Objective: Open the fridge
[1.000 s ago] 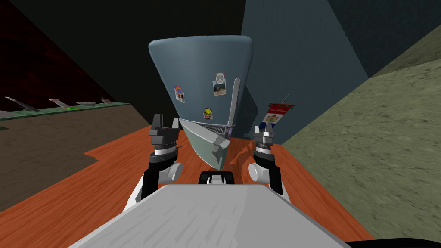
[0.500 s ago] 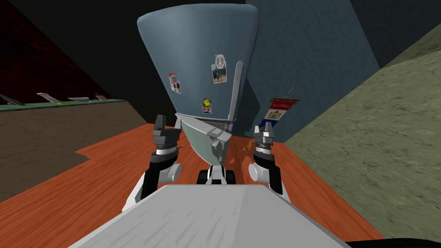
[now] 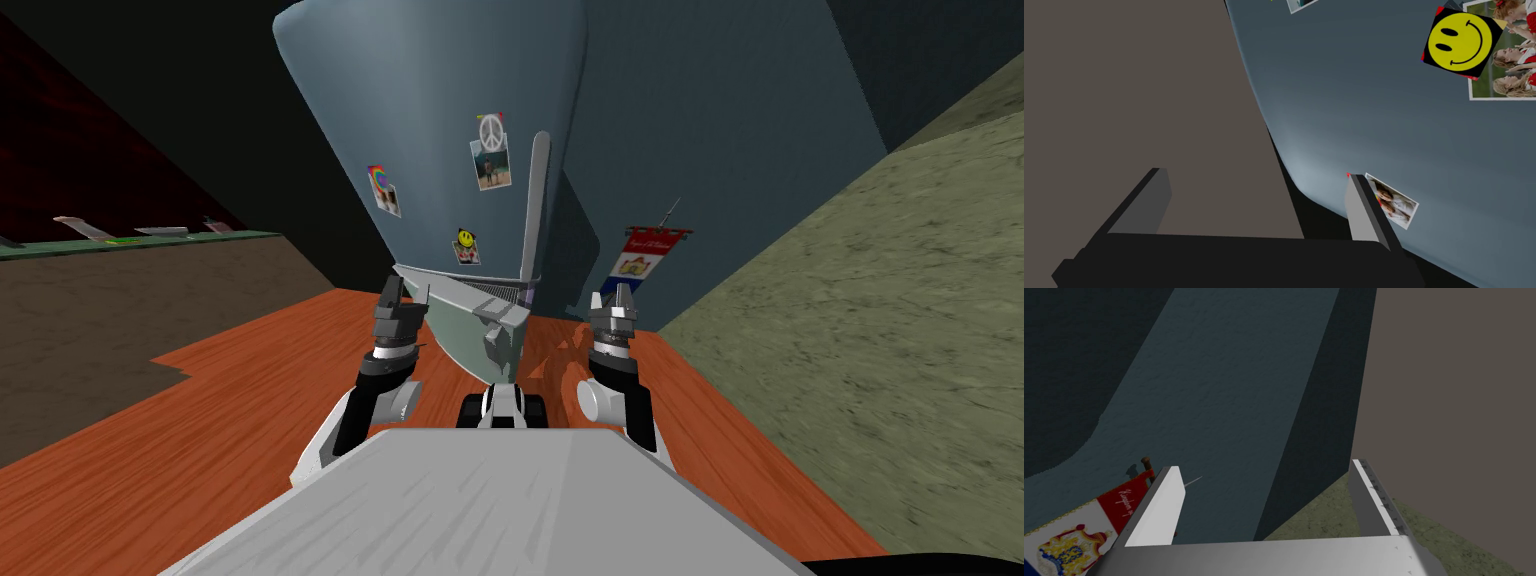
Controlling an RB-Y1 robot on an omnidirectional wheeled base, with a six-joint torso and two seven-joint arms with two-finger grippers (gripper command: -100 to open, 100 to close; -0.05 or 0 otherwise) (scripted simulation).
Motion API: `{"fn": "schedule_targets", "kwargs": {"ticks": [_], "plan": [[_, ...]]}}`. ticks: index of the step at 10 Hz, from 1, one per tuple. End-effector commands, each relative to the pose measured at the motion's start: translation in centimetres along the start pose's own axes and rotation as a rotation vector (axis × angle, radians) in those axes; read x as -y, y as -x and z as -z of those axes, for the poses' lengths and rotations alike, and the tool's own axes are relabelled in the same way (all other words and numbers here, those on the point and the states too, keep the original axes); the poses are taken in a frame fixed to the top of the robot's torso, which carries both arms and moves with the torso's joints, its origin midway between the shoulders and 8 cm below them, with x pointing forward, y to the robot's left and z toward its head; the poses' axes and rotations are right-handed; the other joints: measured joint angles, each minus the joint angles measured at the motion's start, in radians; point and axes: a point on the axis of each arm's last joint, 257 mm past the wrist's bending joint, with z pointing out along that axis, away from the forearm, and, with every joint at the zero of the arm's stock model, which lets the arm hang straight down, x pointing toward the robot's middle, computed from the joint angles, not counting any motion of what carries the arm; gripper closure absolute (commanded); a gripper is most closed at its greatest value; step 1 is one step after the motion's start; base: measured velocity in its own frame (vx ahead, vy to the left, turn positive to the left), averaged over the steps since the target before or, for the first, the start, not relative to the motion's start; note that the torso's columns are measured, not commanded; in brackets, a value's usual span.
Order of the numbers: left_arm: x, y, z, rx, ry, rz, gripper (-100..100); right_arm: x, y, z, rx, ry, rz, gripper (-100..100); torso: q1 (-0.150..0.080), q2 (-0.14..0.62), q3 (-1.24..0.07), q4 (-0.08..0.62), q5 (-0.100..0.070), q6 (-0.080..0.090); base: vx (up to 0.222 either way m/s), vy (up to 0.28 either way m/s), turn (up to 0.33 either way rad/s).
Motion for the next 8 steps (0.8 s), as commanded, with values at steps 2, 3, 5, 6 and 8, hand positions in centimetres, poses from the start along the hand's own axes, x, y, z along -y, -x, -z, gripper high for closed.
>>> {"fn": "schedule_targets", "kwargs": {"ticks": [2, 3, 5, 6, 8], "plan": [[-2.3, -0.6, 1.0, -0.021, 0.029, -0.020, -100, 0.0, 0.0, 0.0, 0.000, 0.000, 0.000, 0, -0.001, 0.000, 0.000, 0.000, 0.000, 0.000, 0.070, -0.106, -0.018], [-2.9, -0.7, 1.3, -0.025, 0.037, -0.024, -100, 0.0, 0.0, 0.0, 0.000, 0.000, 0.000, 0, -0.002, 0.000, 0.000, 0.000, -0.001, 0.000, 0.067, -0.099, -0.011], [-3.9, -0.9, 1.8, -0.032, 0.053, -0.033, -100, 0.0, 0.0, 0.0, 0.000, 0.000, 0.000, 0, -0.001, 0.000, 0.000, 0.000, 0.000, 0.000, 0.055, -0.087, -0.017], [-4.9, -1.1, 2.3, -0.037, 0.067, -0.040, -100, 0.0, 0.0, 0.0, 0.000, 0.000, 0.000, 0, -0.001, 0.000, 0.000, 0.000, 0.000, 0.000, 0.084, -0.113, -0.023], [-6.6, -1.4, 3.3, -0.047, 0.092, -0.053, -100, 0.0, 0.0, 0.0, 0.000, 0.000, 0.000, 0, -0.005, -0.003, -0.002, -0.001, -0.001, 0.000, 0.110, -0.151, -0.023]]}}
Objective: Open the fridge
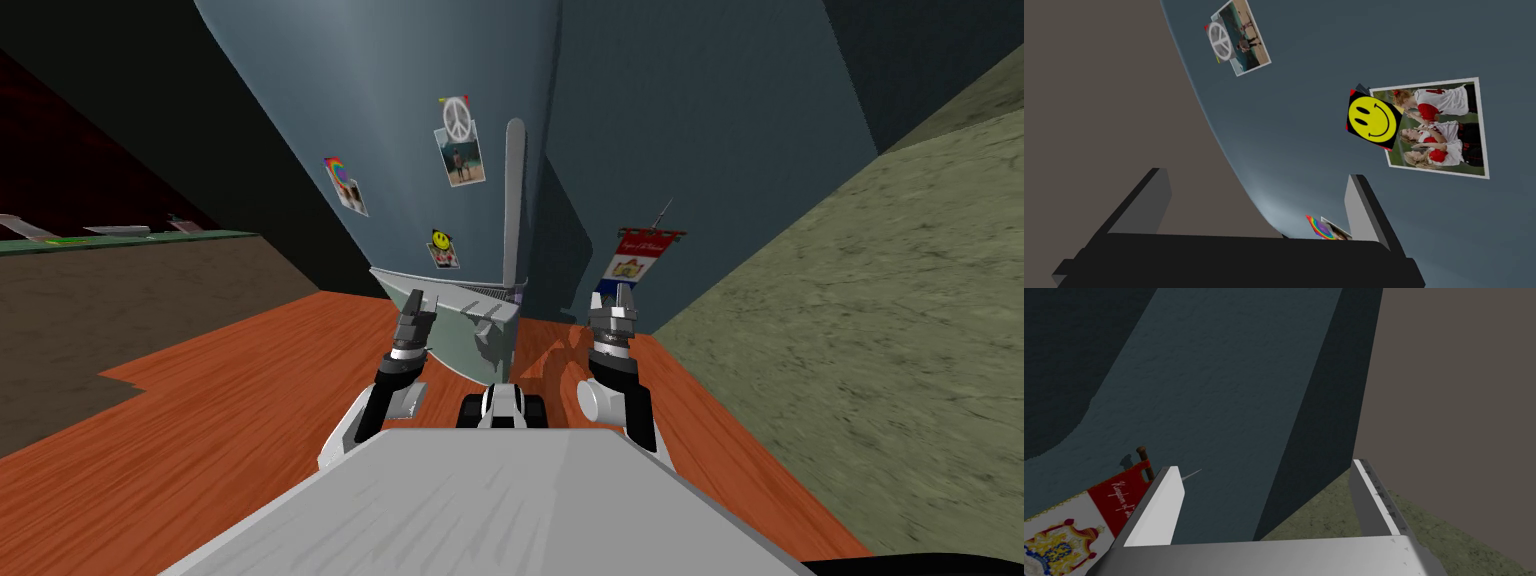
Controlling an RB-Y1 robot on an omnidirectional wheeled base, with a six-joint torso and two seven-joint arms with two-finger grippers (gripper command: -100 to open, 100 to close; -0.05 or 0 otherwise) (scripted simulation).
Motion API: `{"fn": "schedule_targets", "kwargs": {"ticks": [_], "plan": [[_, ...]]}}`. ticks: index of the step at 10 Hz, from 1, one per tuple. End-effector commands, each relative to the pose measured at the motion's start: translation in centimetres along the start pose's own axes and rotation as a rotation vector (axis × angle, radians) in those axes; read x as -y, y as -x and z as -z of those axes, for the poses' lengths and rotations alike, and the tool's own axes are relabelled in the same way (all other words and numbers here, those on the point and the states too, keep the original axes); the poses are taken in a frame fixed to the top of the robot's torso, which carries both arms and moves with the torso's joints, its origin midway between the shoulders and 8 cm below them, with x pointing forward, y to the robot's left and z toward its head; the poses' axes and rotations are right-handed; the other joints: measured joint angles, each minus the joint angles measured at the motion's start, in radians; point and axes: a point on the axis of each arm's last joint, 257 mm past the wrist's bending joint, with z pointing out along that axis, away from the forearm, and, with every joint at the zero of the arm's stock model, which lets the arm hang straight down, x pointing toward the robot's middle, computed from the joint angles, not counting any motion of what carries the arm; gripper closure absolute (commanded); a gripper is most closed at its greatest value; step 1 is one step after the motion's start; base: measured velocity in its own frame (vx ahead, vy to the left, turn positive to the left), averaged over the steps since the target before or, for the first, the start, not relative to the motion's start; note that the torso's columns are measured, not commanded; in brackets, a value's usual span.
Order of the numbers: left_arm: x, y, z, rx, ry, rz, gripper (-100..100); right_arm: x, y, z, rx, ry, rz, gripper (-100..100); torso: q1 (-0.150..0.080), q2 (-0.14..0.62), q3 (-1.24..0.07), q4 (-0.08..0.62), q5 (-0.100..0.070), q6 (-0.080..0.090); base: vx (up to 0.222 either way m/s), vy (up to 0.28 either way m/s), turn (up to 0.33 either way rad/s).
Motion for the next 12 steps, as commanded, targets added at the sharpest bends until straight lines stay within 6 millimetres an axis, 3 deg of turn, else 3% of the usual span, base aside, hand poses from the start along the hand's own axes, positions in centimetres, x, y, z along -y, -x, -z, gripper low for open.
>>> {"fn": "schedule_targets", "kwargs": {"ticks": [1, 12], "plan": [[-1.7, -0.4, 0.8, -0.011, 0.025, -0.014, -100, 0.0, 0.0, 0.0, 0.000, 0.000, 0.000, 0, 0.001, 0.001, 0.000, 0.000, 0.000, 0.000, 0.100, -0.133, -0.015], [-8.0, -2.2, 4.6, -0.031, 0.125, -0.049, -100, 0.0, 0.0, 0.0, 0.000, 0.000, 0.000, 0, 0.004, 0.001, 0.001, -0.001, 0.002, 0.001, 0.078, -0.115, -0.016]]}}
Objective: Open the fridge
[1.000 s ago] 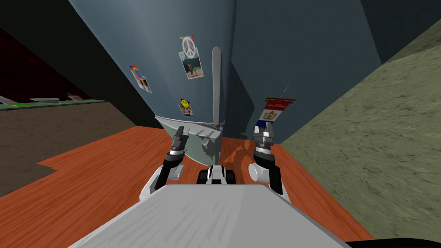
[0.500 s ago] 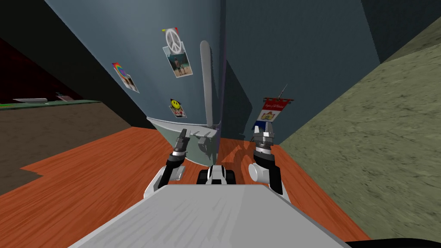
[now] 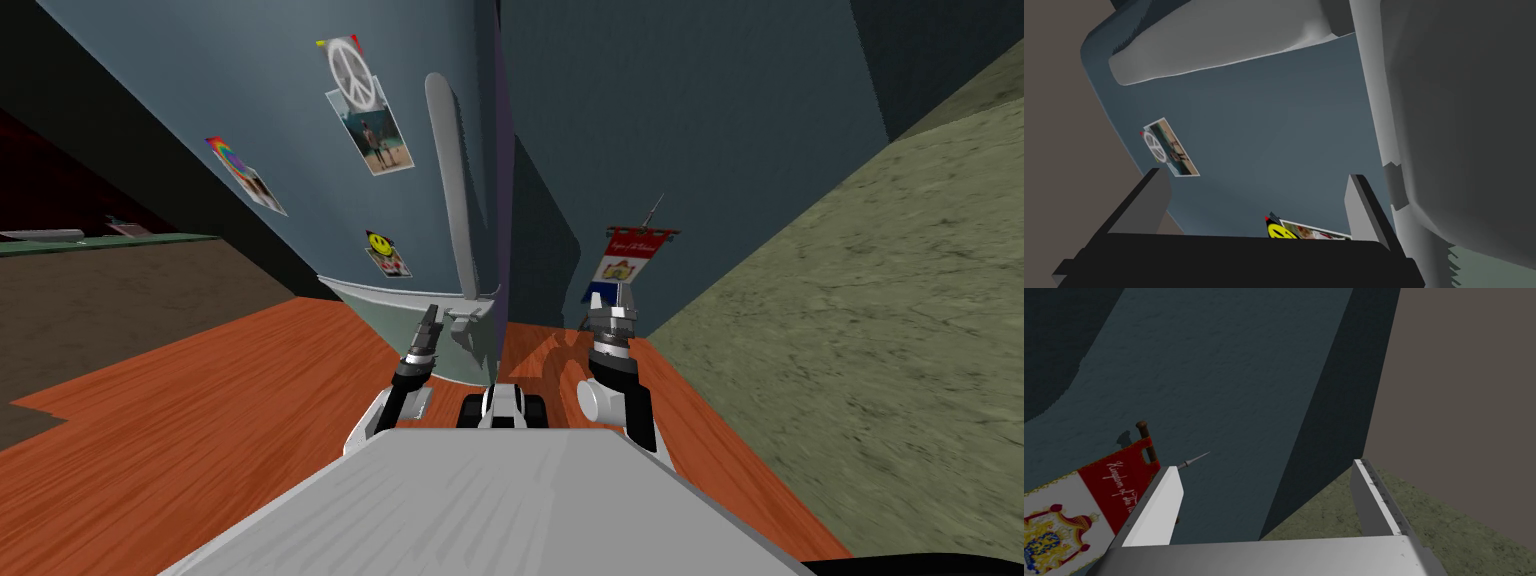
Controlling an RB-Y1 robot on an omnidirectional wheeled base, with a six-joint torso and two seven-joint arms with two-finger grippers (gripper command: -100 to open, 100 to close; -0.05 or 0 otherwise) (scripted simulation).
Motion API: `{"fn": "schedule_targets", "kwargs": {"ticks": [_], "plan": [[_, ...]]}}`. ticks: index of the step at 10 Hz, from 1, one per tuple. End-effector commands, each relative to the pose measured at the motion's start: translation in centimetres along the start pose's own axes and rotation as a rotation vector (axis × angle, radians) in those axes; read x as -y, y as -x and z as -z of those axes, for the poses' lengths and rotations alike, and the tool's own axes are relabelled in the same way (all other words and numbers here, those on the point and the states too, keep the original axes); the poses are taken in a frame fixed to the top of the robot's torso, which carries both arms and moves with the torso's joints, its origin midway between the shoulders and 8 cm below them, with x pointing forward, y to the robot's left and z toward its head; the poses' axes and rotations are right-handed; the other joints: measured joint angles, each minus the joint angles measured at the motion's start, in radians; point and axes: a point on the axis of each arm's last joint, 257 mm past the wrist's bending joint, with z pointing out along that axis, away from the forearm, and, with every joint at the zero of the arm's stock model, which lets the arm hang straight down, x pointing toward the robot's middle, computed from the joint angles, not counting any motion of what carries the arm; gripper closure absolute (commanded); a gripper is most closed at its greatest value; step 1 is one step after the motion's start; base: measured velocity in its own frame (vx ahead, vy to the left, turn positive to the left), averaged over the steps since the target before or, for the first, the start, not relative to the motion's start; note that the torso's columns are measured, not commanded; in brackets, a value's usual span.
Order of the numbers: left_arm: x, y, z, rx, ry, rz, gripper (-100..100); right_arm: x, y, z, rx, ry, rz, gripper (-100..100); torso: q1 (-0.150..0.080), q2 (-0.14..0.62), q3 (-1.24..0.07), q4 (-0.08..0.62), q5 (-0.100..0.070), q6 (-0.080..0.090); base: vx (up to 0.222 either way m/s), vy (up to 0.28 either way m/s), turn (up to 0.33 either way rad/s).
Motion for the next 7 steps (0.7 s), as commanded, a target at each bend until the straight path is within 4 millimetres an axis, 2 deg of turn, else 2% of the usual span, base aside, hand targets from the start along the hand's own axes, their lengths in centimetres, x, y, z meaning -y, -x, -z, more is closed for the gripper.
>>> {"fn": "schedule_targets", "kwargs": {"ticks": [1, 4, 6, 7], "plan": [[-1.4, -0.7, 0.9, 0.003, 0.027, 0.001, -100, 0.0, 0.0, 0.0, 0.000, 0.000, 0.000, 0, -0.002, -0.002, -0.001, -0.001, 0.000, 0.000, 0.065, -0.092, -0.020], [-2.7, -1.6, 1.5, 0.041, 0.054, 0.022, -100, 0.0, 0.0, 0.0, 0.000, 0.000, 0.000, 0, -0.003, 0.000, -0.001, 0.001, -0.002, -0.001, 0.082, -0.108, -0.009], [-2.9, -1.9, 1.6, 0.069, 0.062, 0.039, -100, 0.0, 0.0, 0.0, 0.000, 0.000, 0.000, 0, -0.005, 0.003, 0.003, -0.001, 0.000, 0.003, 0.050, -0.032, 0.005], [-2.5, -1.3, 1.1, 0.069, 0.045, 0.024, -100, 0.0, 0.0, 0.0, 0.000, 0.000, 0.000, 0, -0.007, 0.004, 0.003, -0.003, 0.001, 0.004, 0.013, 0.003, 0.004]]}}
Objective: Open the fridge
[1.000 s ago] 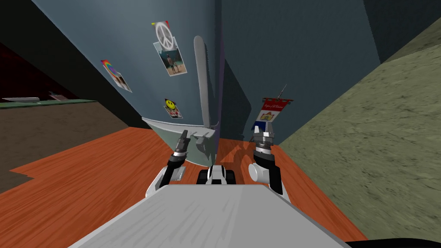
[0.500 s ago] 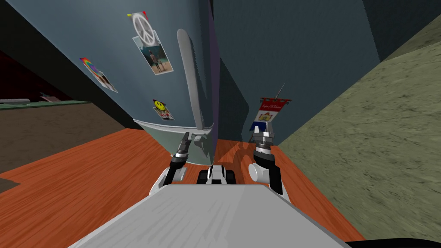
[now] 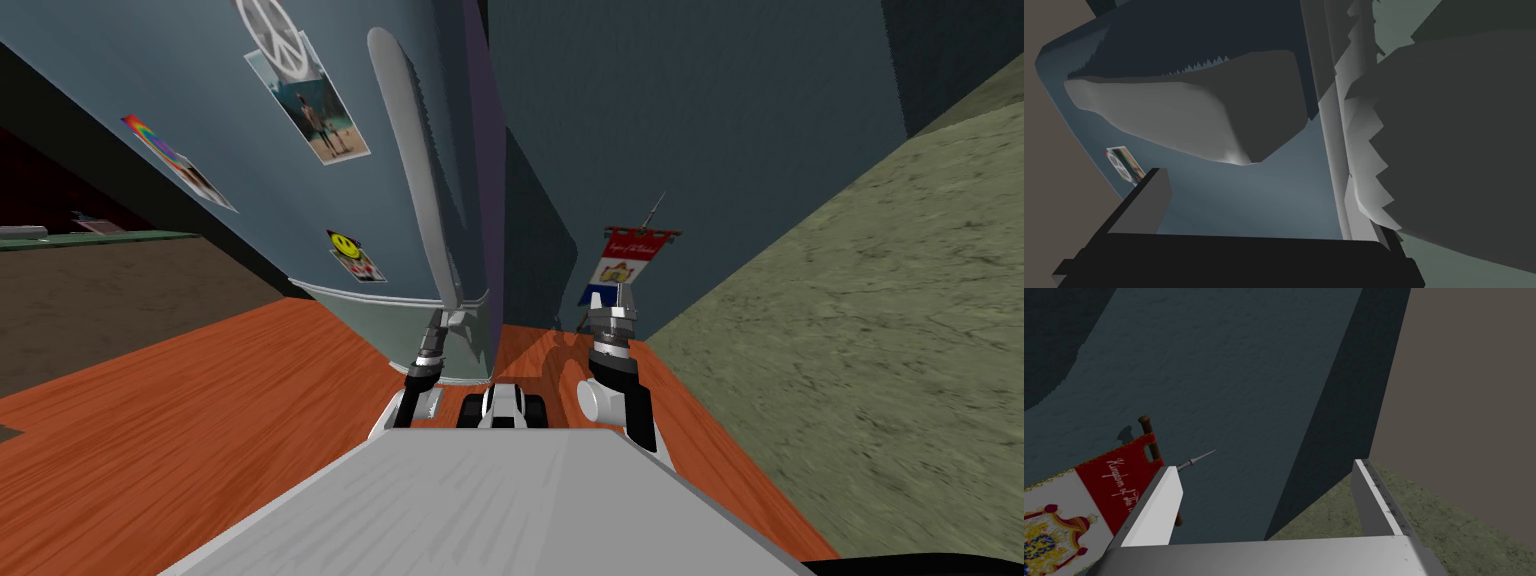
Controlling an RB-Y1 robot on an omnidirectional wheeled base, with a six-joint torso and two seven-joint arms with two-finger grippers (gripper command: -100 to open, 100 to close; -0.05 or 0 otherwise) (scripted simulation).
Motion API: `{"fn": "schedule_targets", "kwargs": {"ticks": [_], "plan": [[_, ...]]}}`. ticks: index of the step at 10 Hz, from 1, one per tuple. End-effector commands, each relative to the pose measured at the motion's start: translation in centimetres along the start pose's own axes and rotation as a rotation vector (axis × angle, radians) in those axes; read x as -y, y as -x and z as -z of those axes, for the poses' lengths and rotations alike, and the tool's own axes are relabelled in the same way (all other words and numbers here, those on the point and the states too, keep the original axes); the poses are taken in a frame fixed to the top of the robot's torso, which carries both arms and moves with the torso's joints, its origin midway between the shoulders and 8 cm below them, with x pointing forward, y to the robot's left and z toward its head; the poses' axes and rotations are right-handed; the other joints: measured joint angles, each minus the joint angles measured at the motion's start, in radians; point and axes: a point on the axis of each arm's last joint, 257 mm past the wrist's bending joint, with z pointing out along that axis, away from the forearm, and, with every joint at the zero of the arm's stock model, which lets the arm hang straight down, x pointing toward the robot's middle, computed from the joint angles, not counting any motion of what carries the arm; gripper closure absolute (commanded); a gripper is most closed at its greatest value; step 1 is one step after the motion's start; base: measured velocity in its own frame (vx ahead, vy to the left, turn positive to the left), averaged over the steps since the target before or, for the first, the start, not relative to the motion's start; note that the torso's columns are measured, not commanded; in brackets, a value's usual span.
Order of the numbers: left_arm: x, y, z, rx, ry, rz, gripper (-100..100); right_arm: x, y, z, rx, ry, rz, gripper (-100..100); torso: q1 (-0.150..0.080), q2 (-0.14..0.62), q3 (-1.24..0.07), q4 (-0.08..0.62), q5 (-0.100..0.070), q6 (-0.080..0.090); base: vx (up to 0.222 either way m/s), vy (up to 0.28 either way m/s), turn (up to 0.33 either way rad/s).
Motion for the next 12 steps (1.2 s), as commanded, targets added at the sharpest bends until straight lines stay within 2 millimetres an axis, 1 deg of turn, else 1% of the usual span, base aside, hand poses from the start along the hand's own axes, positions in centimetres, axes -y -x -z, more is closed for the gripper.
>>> {"fn": "schedule_targets", "kwargs": {"ticks": [1, 4, 5, 6, 8, 9, 10, 12], "plan": [[0.4, 0.3, -0.8, 0.004, 0.000, 0.000, -100, 0.0, 0.0, 0.0, 0.000, 0.000, 0.000, 0, 0.001, 0.000, -0.001, 0.002, -0.002, -0.003, 0.020, 0.004, -0.002], [1.0, 0.7, -1.7, 0.008, 0.001, 0.000, -100, 0.0, 0.0, 0.0, 0.000, 0.000, 0.000, 0, 0.006, -0.004, -0.004, 0.004, -0.002, -0.006, 0.030, -0.001, -0.004], [0.9, 0.7, -1.5, 0.007, -0.001, 0.000, -100, 0.0, 0.0, 0.0, 0.000, 0.000, 0.000, 0, 0.006, -0.003, -0.004, 0.004, -0.002, -0.006, 0.014, -0.001, 0.000], [0.4, 0.3, -0.8, 0.004, 0.000, 0.000, 100, 0.0, 0.0, 0.0, 0.000, 0.000, 0.000, 0, 0.006, -0.002, -0.003, 0.004, -0.002, -0.006, -0.019, 0.001, 0.012], [0.0, 0.0, 0.0, 0.002, -0.001, 0.000, 100, 0.0, 0.0, 0.0, 0.000, 0.000, 0.000, 0, 0.008, -0.007, -0.005, 0.002, 0.000, -0.004, -0.048, -0.001, 0.006], [0.1, 0.3, -0.4, 0.004, -0.002, 0.000, 100, 0.0, 0.0, 0.0, 0.000, 0.000, 0.000, 0, 0.007, -0.007, -0.006, 0.003, -0.002, -0.005, -0.023, 0.003, -0.001], [0.0, 0.4, -0.3, -0.031, -0.006, -0.022, -100, 0.0, 0.0, 0.0, 0.000, 0.000, 0.000, 0, 0.006, -0.006, -0.005, 0.004, -0.002, -0.005, -0.007, 0.000, -0.005], [0.0, 0.6, -0.3, -0.061, -0.008, -0.038, -100, 0.0, 0.0, 0.0, 0.000, 0.000, 0.000, 0, 0.006, -0.003, -0.003, 0.004, -0.002, -0.006, -0.006, -0.002, -0.004]]}}
